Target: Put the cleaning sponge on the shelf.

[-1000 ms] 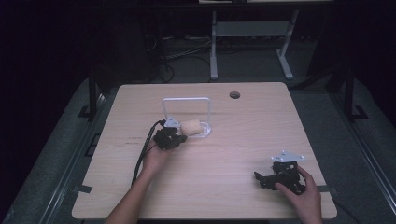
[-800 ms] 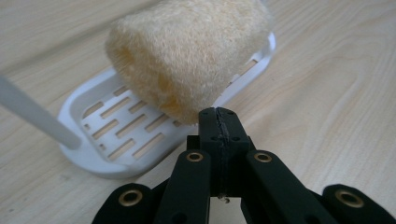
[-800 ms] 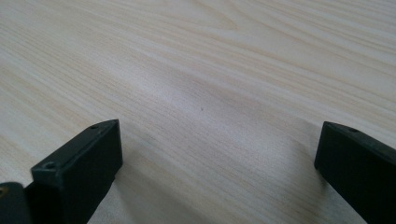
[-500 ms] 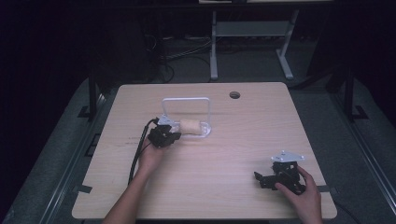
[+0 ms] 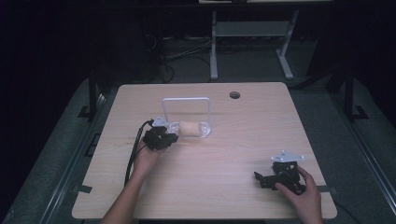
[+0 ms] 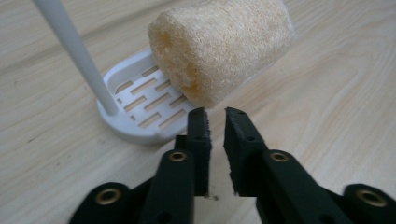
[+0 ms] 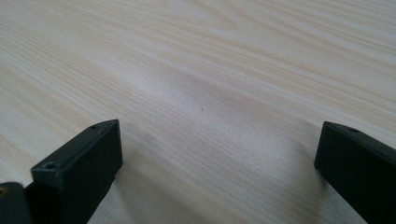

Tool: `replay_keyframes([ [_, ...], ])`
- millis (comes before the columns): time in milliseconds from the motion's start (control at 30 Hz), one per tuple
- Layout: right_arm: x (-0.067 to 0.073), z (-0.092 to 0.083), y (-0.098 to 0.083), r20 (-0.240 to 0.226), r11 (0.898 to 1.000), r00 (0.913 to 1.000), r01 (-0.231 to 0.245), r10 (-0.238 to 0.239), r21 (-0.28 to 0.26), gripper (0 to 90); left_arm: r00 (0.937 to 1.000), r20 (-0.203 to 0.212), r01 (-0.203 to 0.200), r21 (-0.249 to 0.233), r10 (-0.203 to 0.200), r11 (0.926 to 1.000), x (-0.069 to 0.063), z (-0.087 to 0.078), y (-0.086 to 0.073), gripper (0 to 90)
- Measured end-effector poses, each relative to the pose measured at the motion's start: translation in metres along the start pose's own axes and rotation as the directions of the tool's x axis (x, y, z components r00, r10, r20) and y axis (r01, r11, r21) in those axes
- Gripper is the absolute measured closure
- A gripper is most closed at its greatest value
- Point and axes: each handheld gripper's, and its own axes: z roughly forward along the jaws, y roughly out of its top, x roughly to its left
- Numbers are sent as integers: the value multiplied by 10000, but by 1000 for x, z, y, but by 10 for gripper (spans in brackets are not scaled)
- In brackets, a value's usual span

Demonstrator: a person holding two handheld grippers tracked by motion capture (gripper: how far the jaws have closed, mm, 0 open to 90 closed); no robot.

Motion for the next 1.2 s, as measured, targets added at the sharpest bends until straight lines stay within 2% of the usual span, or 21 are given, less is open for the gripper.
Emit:
replay_keyframes([
  [67, 0, 0, 0, 0, 10000, 10000, -7, 7, 4, 7, 10000, 2, -26, -38, 26, 10000, -1, -5, -3, 718],
  [167, 0, 0, 0, 1, 10000, 10000, -1, 1, 0, 7, 9999, -6, -138, 159, 138, 9998, 0, -12, -8, 617],
  [267, 0, 0, 0, 0, 10000, 10000, 1, -1, 2, 7, 10000, 14, -80, 128, 80, 9999, -1, -18, -13, 534],
  [467, 0, 0, 0, 1, 10000, 10000, 1, -1, 0, 7, 9996, -247, -94, 53, 95, 9999, -1, -28, -21, 367],
  [667, 0, 0, 0, 1, 10000, 10000, -5, 5, 4, 7, 9992, -387, -77, 103, 81, 9999, -1, -38, -28, 279],
  [867, 0, 0, 0, 2, 10000, 10000, 1, -1, 3, 7, 9985, -537, -66, 106, 71, 9999, -3, -54, -41, 213],
  [1200, 0, 0, 0, 1, 10000, 10000, 2, -2, 2, 7, 9975, -705, -17, 109, 25, 9999, -8, -73, -67, 192],
])
